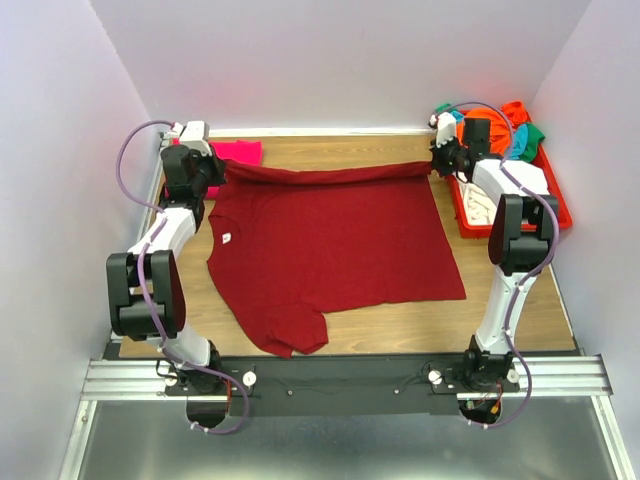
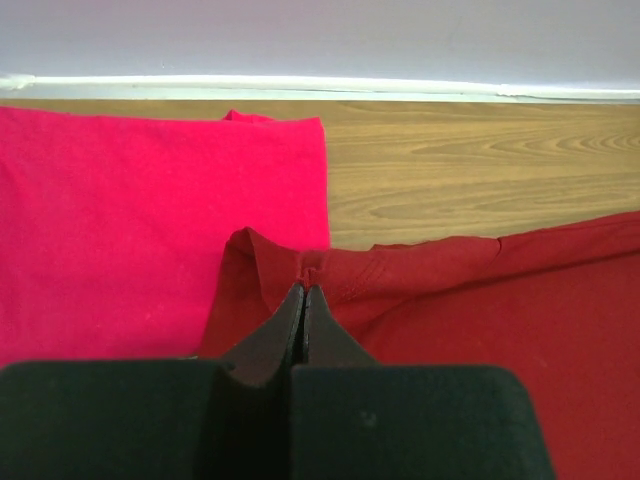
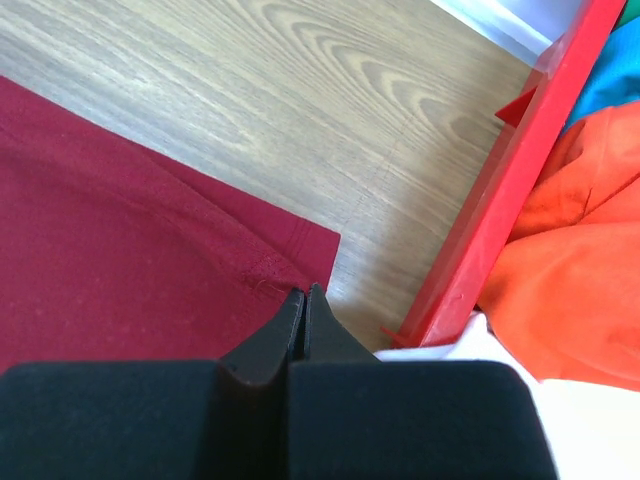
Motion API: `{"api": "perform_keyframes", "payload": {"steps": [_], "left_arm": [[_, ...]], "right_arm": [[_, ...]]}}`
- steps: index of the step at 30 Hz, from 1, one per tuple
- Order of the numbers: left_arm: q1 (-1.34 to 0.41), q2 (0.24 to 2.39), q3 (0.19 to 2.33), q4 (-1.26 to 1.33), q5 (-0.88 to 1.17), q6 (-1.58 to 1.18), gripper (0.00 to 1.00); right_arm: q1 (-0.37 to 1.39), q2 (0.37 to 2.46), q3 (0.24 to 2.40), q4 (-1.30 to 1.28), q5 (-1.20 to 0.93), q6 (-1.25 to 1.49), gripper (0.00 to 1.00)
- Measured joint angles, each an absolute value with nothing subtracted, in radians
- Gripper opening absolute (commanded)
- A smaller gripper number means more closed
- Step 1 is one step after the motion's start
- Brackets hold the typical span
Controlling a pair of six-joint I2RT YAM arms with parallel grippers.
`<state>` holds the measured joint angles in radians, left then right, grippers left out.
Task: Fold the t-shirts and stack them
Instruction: Fold the tshirt
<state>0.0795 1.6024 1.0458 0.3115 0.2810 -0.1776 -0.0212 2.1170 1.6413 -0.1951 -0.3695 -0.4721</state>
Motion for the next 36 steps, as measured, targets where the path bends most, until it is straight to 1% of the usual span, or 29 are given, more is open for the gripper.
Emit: {"api": "perform_keyframes", "payload": {"steps": [9, 22, 36], "left_arm": [[0.080, 1.543, 0.966, 0.308, 0.281, -0.216, 0.00], [0.076, 1.344, 0.794, 0.305, 0.247, -0.305, 0.00], [0.058, 1.327, 0.743, 0.304, 0.224, -0.342, 0.00]], "right_arm": [[-0.021, 2.110, 1.620, -0.189, -0.353, -0.473, 0.01], [-0.021, 2.110, 1.609, -0.182, -0.329, -0.479, 0.01], [-0.021, 2.107, 1.560, -0.181, -0.326, -0.507, 0.01]]}}
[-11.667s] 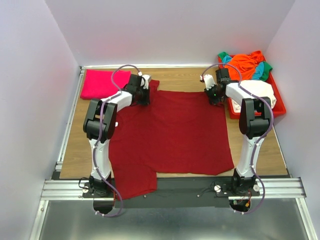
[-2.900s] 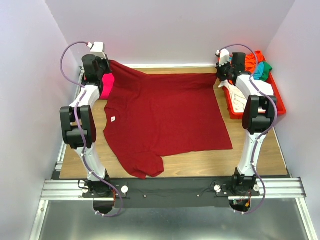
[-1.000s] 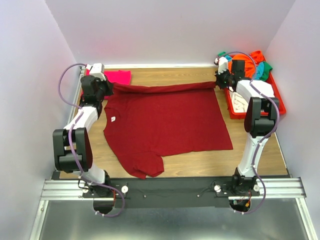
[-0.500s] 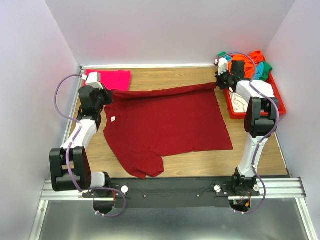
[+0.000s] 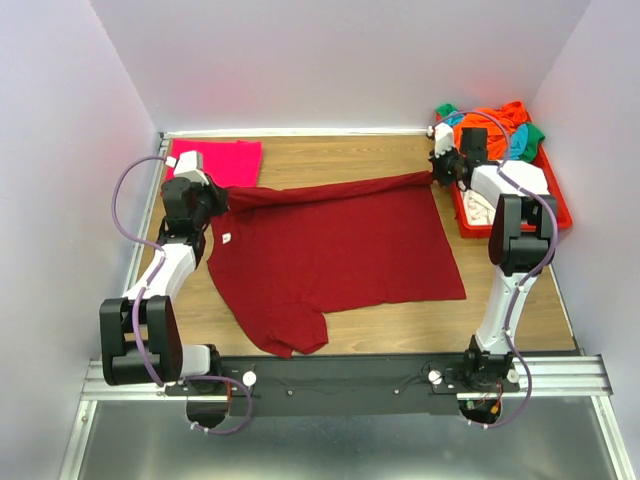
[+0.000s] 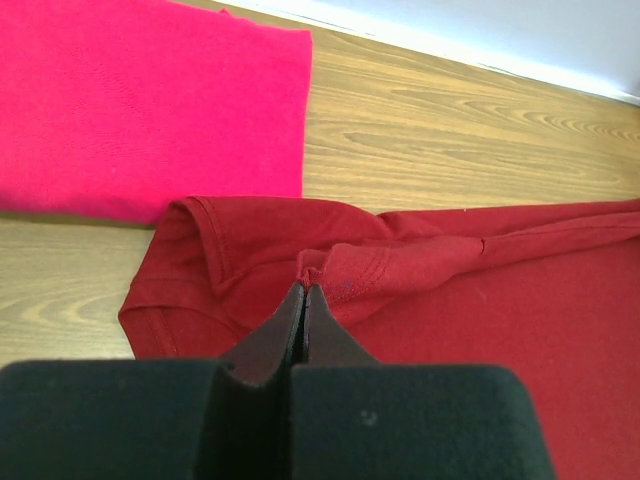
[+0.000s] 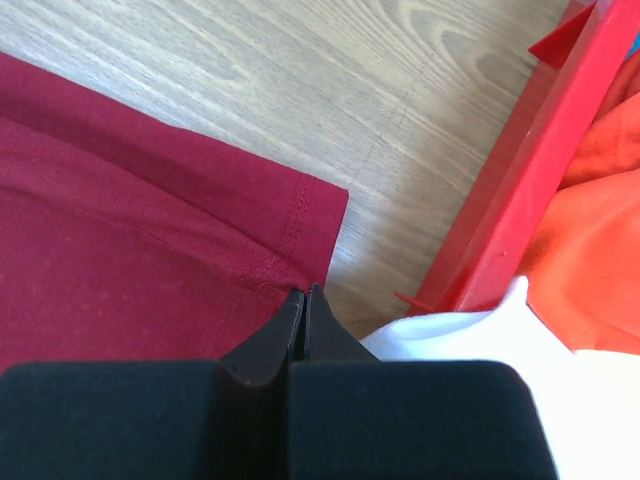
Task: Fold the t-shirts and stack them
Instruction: Fold the tshirt
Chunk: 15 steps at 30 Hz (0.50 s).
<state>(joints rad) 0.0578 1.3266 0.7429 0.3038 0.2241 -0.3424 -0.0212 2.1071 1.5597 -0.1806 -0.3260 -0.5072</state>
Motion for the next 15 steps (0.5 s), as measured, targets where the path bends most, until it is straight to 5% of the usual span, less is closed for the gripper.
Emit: {"api": "perform_keyframes", "payload": {"steps": [9, 13, 15], "left_arm": [[0.057, 1.326, 0.743, 0.302, 0.216, -0.345, 0.02], [0.057, 1.326, 0.744, 0.284, 0.216, -0.345, 0.40], [0.057, 1.326, 0.744, 0.262, 0.216, -0.344, 0.49]], "right_arm": [[-0.021, 2.098, 1.536, -0.180, -0.321, -0.525, 0.07], [-0.021, 2.096, 1.522, -0.180, -0.310, -0.540, 0.33], [-0.018, 2.087, 1.511, -0.180, -0.309, -0.551, 0.51]]}}
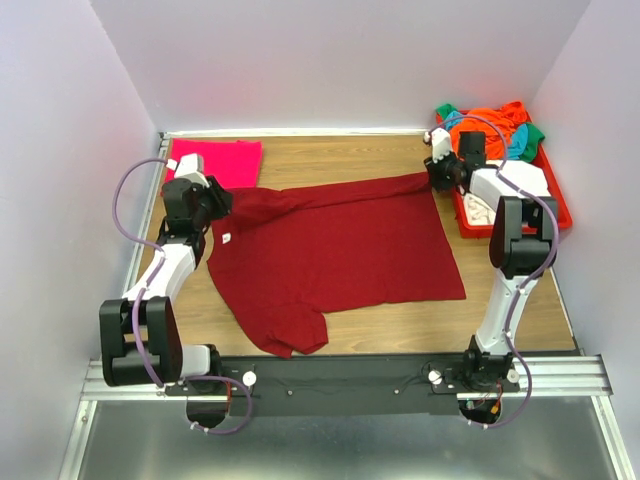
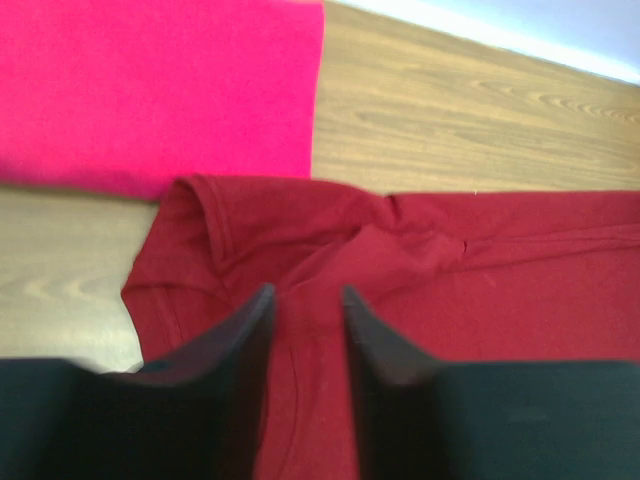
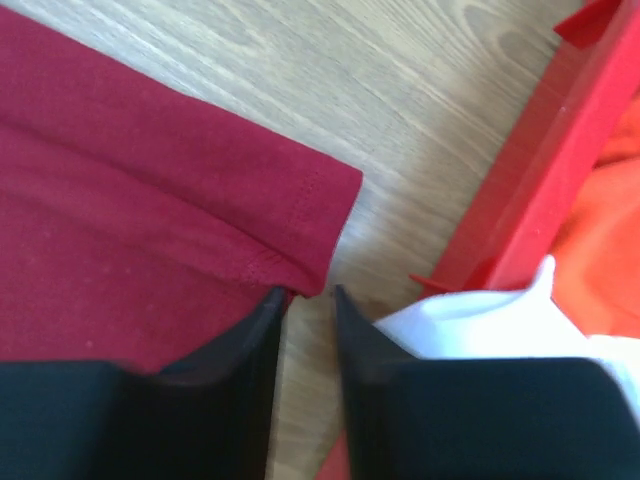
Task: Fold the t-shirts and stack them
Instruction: Fold the tshirt
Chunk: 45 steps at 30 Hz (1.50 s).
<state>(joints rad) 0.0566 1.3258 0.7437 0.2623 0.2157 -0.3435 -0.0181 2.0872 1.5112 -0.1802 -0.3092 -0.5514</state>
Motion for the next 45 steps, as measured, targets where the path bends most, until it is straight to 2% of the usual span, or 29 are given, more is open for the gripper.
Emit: {"api": "perform_keyframes", "payload": {"steps": [1, 3, 7, 12, 16, 20, 27, 37, 42, 45], "left_arm": [[0.057, 1.324, 0.744, 0.251, 0.216, -0.346, 0.57], [0.057, 1.301, 0.736, 0.221, 0.220, -0.353, 0.63], [0.057, 1.195, 0.706, 0.179, 0.244, -0.361, 0.75], [0.057, 1.090, 0.714, 0.174, 0.247, -0.333, 0.76], [0.057, 1.176, 0.789, 0.152, 0.257, -0.275, 0.73], [0.053, 1.382, 0.930, 0.088, 0.289, -0.199, 0.66], [-0.010, 1.724, 1.180, -0.134, 0.302, -0.045, 0.67], [-0.124, 1.888, 1.304, -0.281, 0.281, 0.047, 0.67], [-0.153, 1.910, 1.305, -0.323, 0.247, 0.061, 0.55], [-0.155, 1.910, 1.305, -0.335, 0.239, 0.060, 0.41]], "right_arm": [[-0.014, 2.080, 1.504, -0.180, -0.302, -0.559, 0.56], [-0.011, 2.061, 1.493, -0.181, -0.298, -0.567, 0.64], [-0.010, 2.019, 1.483, -0.180, -0.278, -0.577, 0.68], [-0.015, 1.957, 1.472, -0.181, -0.279, -0.577, 0.69], [-0.017, 1.922, 1.470, -0.208, -0.341, -0.578, 0.68], [-0.013, 1.885, 1.469, -0.345, -0.482, -0.586, 0.65], [0.039, 1.718, 1.345, -0.474, -0.647, -0.579, 0.65], [0.060, 1.603, 1.214, -0.514, -0.773, -0.518, 0.64], [0.060, 1.591, 1.166, -0.523, -0.796, -0.505, 0.64], [0.060, 1.588, 1.160, -0.523, -0.804, -0.501, 0.64]]}}
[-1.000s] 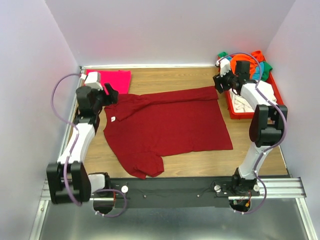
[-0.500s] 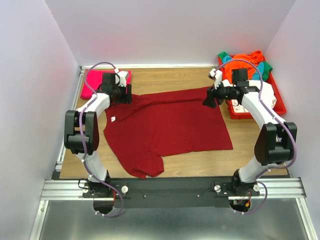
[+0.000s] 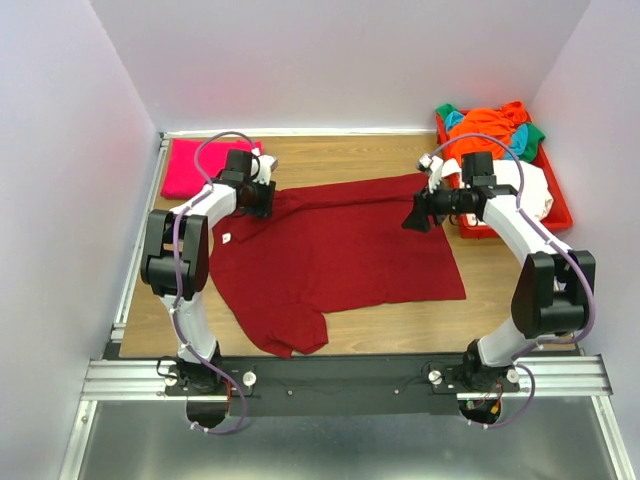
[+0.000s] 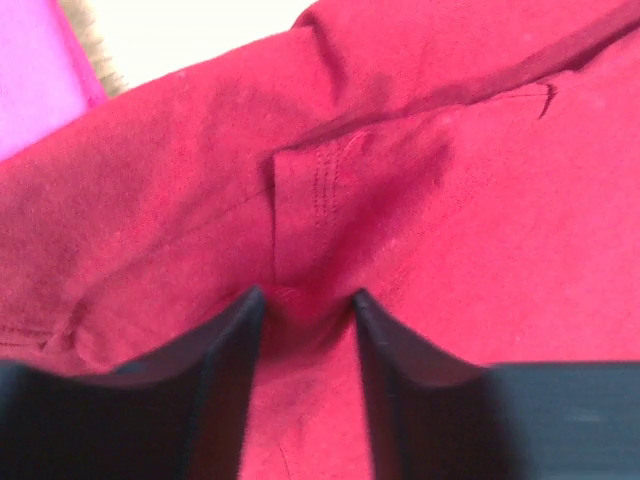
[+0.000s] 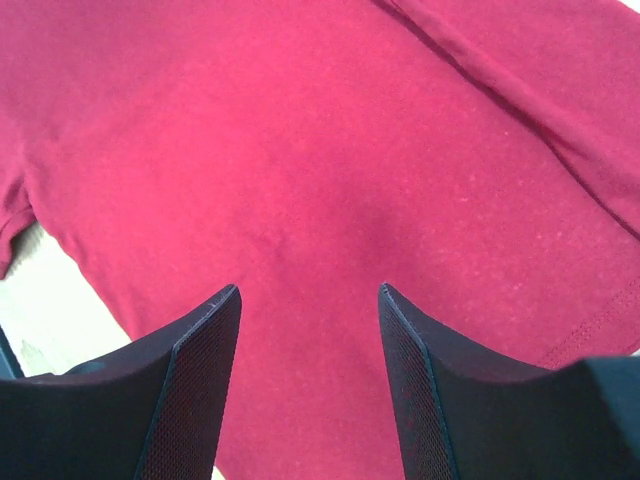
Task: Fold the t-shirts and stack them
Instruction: Fold the tshirt
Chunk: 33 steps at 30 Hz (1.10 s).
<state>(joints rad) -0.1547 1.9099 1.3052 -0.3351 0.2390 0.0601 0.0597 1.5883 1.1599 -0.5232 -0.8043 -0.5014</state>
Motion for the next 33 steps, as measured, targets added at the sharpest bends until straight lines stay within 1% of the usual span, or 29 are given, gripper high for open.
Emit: {"api": "perform_keyframes", "payload": {"steps": [1, 8, 11, 15, 18, 19, 23, 24, 25, 26, 30, 33], "left_arm": [[-0.155, 1.910, 1.305, -0.338, 0.238, 0.061, 0.35], [-0.172, 1.900, 1.298, -0.343, 0.236, 0.060, 0.35], [-0.197, 1.853, 1.252, -0.341, 0.244, 0.059, 0.36], [-0.235, 1.786, 1.188, -0.341, 0.273, 0.057, 0.42], [-0.268, 1.747, 1.143, -0.342, 0.301, 0.056, 0.61], [-0.275, 1.737, 1.129, -0.343, 0.303, 0.057, 0.63], [-0.291, 1.697, 1.091, -0.358, 0.302, 0.052, 0.63], [-0.291, 1.675, 1.084, -0.362, 0.299, 0.050, 0.67], [-0.291, 1.649, 1.079, -0.361, 0.294, 0.047, 0.75], [-0.290, 1.611, 1.074, -0.349, 0.268, 0.040, 0.78], [-0.266, 1.528, 1.097, -0.293, 0.212, 0.028, 0.78], [-0.220, 1.607, 1.219, -0.283, 0.204, 0.027, 0.75]], "right_arm": [[0.059, 1.587, 1.159, -0.523, -0.806, -0.500, 0.64], [0.059, 1.576, 1.153, -0.523, -0.810, -0.498, 0.63], [0.060, 1.576, 1.149, -0.523, -0.810, -0.498, 0.63], [0.059, 1.576, 1.146, -0.523, -0.810, -0.498, 0.63], [0.060, 1.576, 1.142, -0.523, -0.809, -0.498, 0.63], [0.059, 1.576, 1.142, -0.523, -0.809, -0.498, 0.63], [0.060, 1.576, 1.136, -0.523, -0.809, -0.498, 0.63], [0.060, 1.576, 1.134, -0.523, -0.809, -0.499, 0.63], [0.060, 1.576, 1.133, -0.523, -0.809, -0.499, 0.63], [0.059, 1.576, 1.132, -0.523, -0.809, -0.499, 0.63], [0.059, 1.576, 1.130, -0.523, -0.809, -0.499, 0.63], [0.060, 1.576, 1.126, -0.523, -0.809, -0.499, 0.63]]}}
